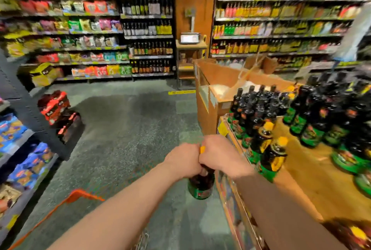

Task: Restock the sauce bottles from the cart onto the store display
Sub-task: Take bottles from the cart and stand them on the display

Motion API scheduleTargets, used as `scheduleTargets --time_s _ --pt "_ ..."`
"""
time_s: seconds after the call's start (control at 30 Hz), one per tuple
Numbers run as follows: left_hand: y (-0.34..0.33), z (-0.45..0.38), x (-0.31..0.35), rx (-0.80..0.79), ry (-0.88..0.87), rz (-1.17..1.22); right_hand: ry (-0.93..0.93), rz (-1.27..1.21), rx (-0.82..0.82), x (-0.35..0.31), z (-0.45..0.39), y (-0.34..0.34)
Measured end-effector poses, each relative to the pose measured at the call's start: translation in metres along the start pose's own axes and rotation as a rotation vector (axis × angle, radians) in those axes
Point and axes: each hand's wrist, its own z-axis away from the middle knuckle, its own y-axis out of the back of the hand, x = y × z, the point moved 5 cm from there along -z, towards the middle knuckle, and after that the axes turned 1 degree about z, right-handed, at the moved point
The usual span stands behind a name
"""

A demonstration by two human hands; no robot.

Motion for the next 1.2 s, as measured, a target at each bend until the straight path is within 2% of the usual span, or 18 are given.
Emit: scheduleTargets --time_s 0.33,0.43,0.5,0.57,0.7,0.93,1.1,1.2 --pt "-0.021 -0.102 0.141 -0.143 -0.36 -0.034 -0.386 0.017 -0.002 0.166 0.016 0.023" --pt "-0.034 -0.121 0.174 -0.204 -0.455 -0.067 -0.447 0.015 0.06 0.204 0.026 0.016" --pt "-0.042 -0.13 0.193 -0.232 -0.534 -0.099 -0.495 0.022 0.027 0.224 0.033 0.012" --pt "-0.052 -0.136 0.208 -0.241 -0.601 -0.145 -0.551 -0.002 -0.002 0.24 0.04 0.009" --pt "-0.076 -0.158 0.221 -0.311 -0.632 -0.09 -0.655 -0.026 -0.025 0.265 0.048 -0.001" --pt "-0.109 -0.191 0.239 -0.417 -0.74 -0.146 -0.913 -0.155 -0.061 0.287 0.058 -0.016" --pt "-0.12 -0.212 0.248 -0.379 -0.835 -0.128 -1.009 -0.074 -0.006 0.297 0.054 -0.021" --pt "-0.122 -0.223 0.254 -0.395 -0.873 -0.118 -1.131 -0.138 0.084 0.304 0.054 -0.022"
